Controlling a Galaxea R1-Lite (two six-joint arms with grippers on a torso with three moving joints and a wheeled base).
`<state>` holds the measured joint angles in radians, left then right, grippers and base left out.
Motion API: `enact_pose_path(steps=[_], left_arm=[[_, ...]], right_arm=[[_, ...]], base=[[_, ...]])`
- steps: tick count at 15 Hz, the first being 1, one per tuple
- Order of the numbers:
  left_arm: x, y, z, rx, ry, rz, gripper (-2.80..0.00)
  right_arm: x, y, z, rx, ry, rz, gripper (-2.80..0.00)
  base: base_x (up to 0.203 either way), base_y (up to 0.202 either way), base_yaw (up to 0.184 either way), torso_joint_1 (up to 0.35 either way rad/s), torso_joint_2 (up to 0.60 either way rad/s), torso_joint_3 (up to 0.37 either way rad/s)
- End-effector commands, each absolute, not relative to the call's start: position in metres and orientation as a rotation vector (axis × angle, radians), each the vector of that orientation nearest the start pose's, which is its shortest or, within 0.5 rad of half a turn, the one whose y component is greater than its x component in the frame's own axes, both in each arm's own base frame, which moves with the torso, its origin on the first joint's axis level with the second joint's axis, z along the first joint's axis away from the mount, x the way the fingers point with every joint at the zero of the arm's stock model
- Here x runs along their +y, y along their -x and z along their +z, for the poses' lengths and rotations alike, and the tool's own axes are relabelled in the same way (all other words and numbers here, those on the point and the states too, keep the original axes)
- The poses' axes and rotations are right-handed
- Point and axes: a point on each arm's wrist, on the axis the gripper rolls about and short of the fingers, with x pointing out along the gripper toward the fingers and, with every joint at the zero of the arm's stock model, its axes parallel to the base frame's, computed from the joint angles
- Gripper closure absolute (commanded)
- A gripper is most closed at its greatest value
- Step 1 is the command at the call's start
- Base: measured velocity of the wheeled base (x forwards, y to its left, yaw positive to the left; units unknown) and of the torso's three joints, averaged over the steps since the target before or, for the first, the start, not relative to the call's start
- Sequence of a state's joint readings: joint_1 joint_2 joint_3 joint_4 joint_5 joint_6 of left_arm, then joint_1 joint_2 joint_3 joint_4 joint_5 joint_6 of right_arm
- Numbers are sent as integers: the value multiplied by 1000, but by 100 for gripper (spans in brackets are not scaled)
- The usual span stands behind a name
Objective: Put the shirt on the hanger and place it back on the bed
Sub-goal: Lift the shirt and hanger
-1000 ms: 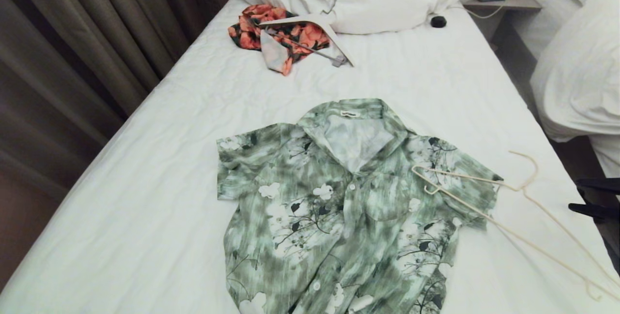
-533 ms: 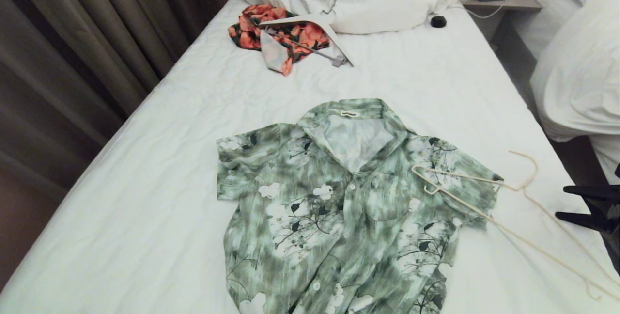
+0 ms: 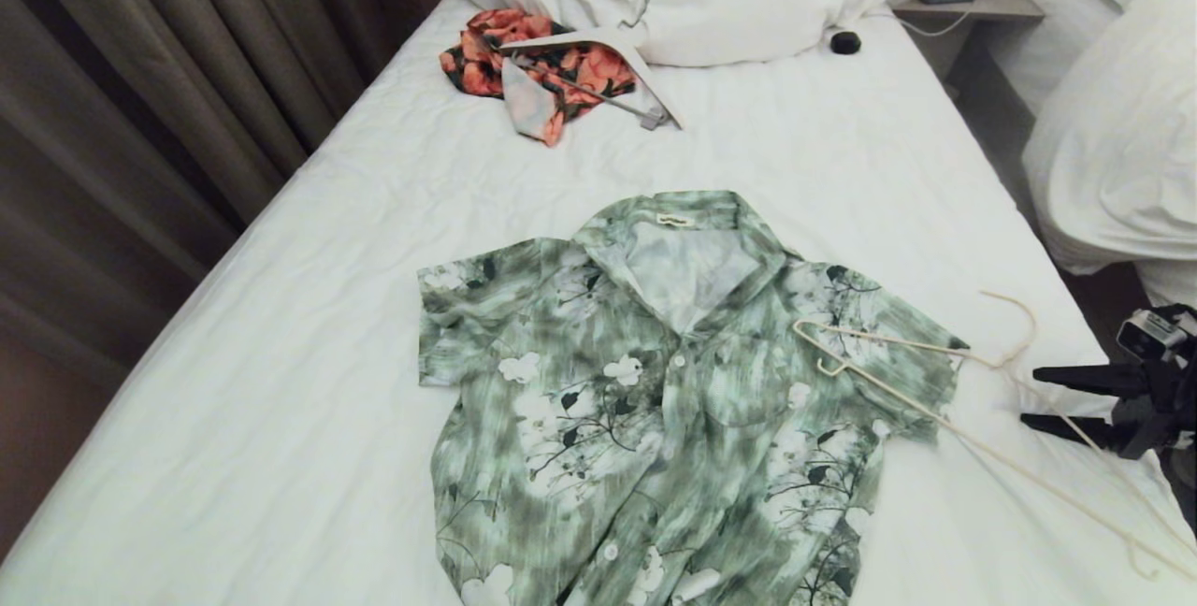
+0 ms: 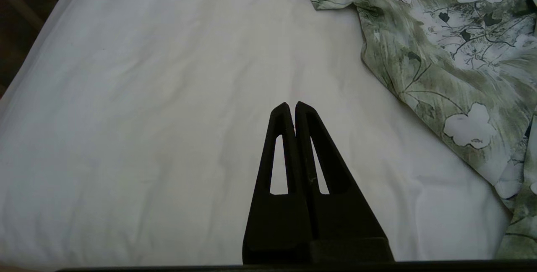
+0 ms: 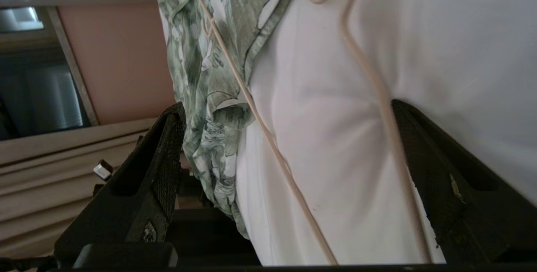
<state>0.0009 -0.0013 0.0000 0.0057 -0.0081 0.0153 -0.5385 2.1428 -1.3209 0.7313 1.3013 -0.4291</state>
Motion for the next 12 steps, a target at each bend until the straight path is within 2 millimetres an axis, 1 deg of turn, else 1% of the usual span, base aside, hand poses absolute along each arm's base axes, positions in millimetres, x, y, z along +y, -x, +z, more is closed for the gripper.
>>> enact_pose_path(steps=[1, 6, 7, 12], left_arm=[[0, 23, 74, 8, -15, -6, 0], [0, 23, 75, 7, -15, -6, 0], [0, 23, 74, 8, -15, -6, 0], [0, 23, 74, 8, -15, -6, 0]], right_arm=[[-149, -304, 88, 790, -880, 778, -280], [-145, -309, 88, 784, -848, 793, -280], [-145, -309, 88, 784, -846, 795, 0], [-144, -308, 92, 778, -837, 797, 0]], base=[[0, 0, 0, 0, 0, 0], [0, 0, 0, 0, 0, 0], [0, 0, 0, 0, 0, 0], [0, 0, 0, 0, 0, 0]])
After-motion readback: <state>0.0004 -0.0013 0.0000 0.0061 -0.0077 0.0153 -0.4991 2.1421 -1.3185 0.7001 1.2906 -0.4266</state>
